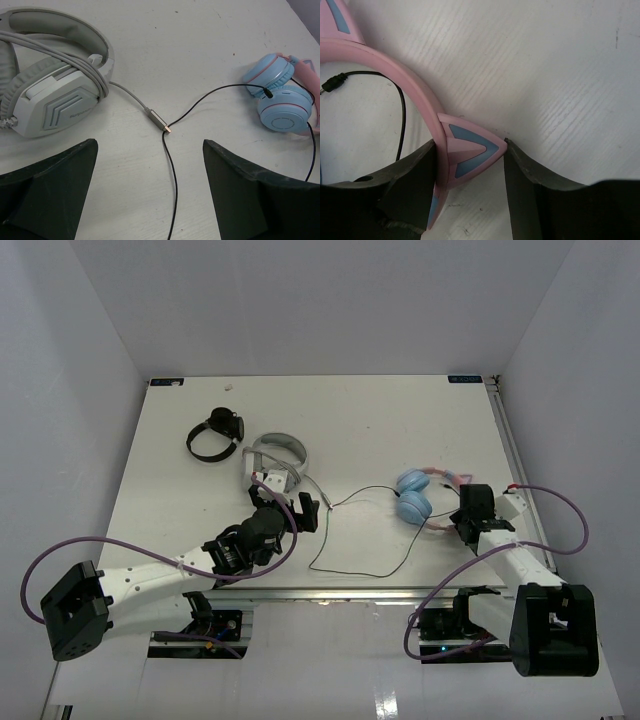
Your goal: Wrap the headphones
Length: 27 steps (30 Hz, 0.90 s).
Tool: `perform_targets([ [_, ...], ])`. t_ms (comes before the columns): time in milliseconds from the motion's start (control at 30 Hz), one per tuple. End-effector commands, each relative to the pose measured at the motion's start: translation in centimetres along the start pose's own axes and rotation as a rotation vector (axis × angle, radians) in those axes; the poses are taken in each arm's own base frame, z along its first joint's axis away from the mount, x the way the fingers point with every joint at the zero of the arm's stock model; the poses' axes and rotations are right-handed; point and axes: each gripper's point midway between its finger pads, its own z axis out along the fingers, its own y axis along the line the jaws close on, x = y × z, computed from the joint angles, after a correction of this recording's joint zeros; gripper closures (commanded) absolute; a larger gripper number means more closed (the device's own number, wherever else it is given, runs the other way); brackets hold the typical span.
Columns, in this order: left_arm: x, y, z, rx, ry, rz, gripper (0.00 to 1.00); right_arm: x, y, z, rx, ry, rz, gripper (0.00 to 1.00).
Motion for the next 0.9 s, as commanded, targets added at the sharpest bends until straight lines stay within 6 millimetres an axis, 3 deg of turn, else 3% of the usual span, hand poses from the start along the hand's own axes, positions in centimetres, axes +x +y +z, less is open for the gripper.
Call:
perform_targets([
  [0,-1.1,-0.3,-0.2,0.011,-0.029,-0.025,0.05,-1.5,0.6,0.8,0.015,-0.043,-0.089,0.65],
  [100,-1.3,-0.4,-0.3,0.015,-0.029,-0.04,0.08,-3.6,2.3,0.4,-0.016,-0.075,-0.131,0.84],
  [167,-1.5,-0.7,-0.5,0.026,-0.025,-0.057,0.09,-5.7,4.6,-0.8,-0.095,-0.103,-0.17,0.92],
  [267,-3.7,-3.0,-0.8,0.097,-0.013,-0.107,0.09,-9.3,9.6,-3.9,-0.303,-0.166,-0.253,0.92],
  [367,-6.0,-5.6,-1.2,0.182,0.013,-0.107,0.11,-11.8,14.1,-7.4,-0.528,-0.234,-0.346,0.92],
  [400,-5.6,-5.5,-1.3,0.176,0.033,-0.092,0.11,-12.0,14.3,-7.7,-0.538,-0.238,-0.349,0.92],
  [467,-8.8,-7.3,-1.8,0.223,0.044,-0.049,0.11,-13.2,16.8,-10.2,-0.651,-0.271,-0.419,0.92],
  [567,-11.5,-8.8,-2.0,0.25,0.053,0.006,0.1,-13.0,19.2,-13.1,-0.796,-0.282,-0.521,0.92],
  [600,-13.5,-9.3,-2.3,0.259,0.046,0.032,0.09,-13.2,20.0,-14.4,-0.845,-0.304,-0.563,0.92],
  [733,-15.2,-11.3,-1.3,0.289,0.079,0.169,0.11,-11.1,21.8,-18.5,-1.043,-0.279,-0.648,0.92],
  [867,-15.9,-11.1,0.4,0.228,0.07,0.288,0.13,-8.9,22.7,-19.8,-1.074,-0.276,-0.714,0.92],
])
